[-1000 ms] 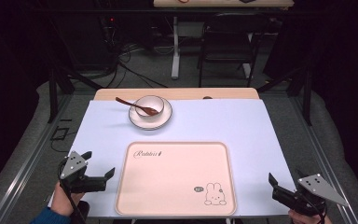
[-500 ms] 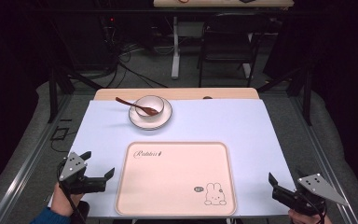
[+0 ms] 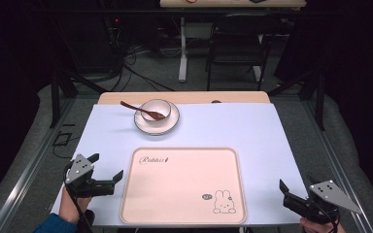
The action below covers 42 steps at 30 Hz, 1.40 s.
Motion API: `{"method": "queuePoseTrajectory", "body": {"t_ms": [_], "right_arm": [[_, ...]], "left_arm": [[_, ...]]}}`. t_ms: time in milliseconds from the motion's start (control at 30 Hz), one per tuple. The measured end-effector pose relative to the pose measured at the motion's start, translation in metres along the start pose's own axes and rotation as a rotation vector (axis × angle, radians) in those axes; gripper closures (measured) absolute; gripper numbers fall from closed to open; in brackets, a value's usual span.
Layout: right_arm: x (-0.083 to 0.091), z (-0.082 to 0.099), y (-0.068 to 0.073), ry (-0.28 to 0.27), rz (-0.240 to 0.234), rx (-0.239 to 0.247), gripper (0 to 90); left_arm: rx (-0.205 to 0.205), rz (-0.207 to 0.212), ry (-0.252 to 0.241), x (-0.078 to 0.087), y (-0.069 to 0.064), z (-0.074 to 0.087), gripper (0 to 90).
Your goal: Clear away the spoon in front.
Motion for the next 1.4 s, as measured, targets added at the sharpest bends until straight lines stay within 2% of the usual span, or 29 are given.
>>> {"method": "queuePoseTrajectory", "body": {"t_ms": [100,367,467,500,733,900,1133,1233,1400], "right_arm": [[-0.001,0.0,0.0,0.007,-0.001,-0.003,14.2],[0.0,0.0,0.0,0.002,0.0,-0.003,14.2],[-0.001,0.0,0.0,0.006,0.001,-0.003,14.2],[-0.001,0.0,0.0,0.005,0.0,-0.003,14.2],[0.0,-0.001,0.001,-0.003,-0.001,0.002,14.2],[-0.003,0.0,0.001,0.008,-0.005,-0.006,14.2],[-0.002,0.0,0.002,0.004,-0.006,0.0,14.2],[-0.004,-0.001,0.003,0.005,-0.011,0.003,14.2],[-0.002,-0.001,0.003,-0.004,-0.012,0.006,14.2]], "left_arm": [[0.027,0.002,0.002,-0.013,0.004,-0.004,0.1],[0.023,-0.009,0.004,-0.036,0.006,-0.012,0.1],[0.033,-0.014,0.005,-0.039,0.009,-0.013,0.0],[0.051,-0.017,-0.005,-0.042,0.011,-0.015,0.1],[0.069,-0.038,-0.02,-0.054,0.017,-0.02,0.0],[0.082,-0.062,-0.02,-0.067,0.03,-0.026,0.0],[0.128,-0.093,-0.042,-0.078,0.045,-0.034,0.3],[0.132,-0.108,-0.036,-0.088,0.051,-0.036,0.3],[0.124,-0.129,-0.031,-0.094,0.055,-0.039,0.2]]}}
Point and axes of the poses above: each handheld gripper's, and its own axes: x roughly backward along the jaws, z roughly out of its underside, y roughly to its left, the point moved 10 cm from there along -x, roughly forward along the jaws, and after that the axes turned 5 degrees about z, right-handed, at the moved point
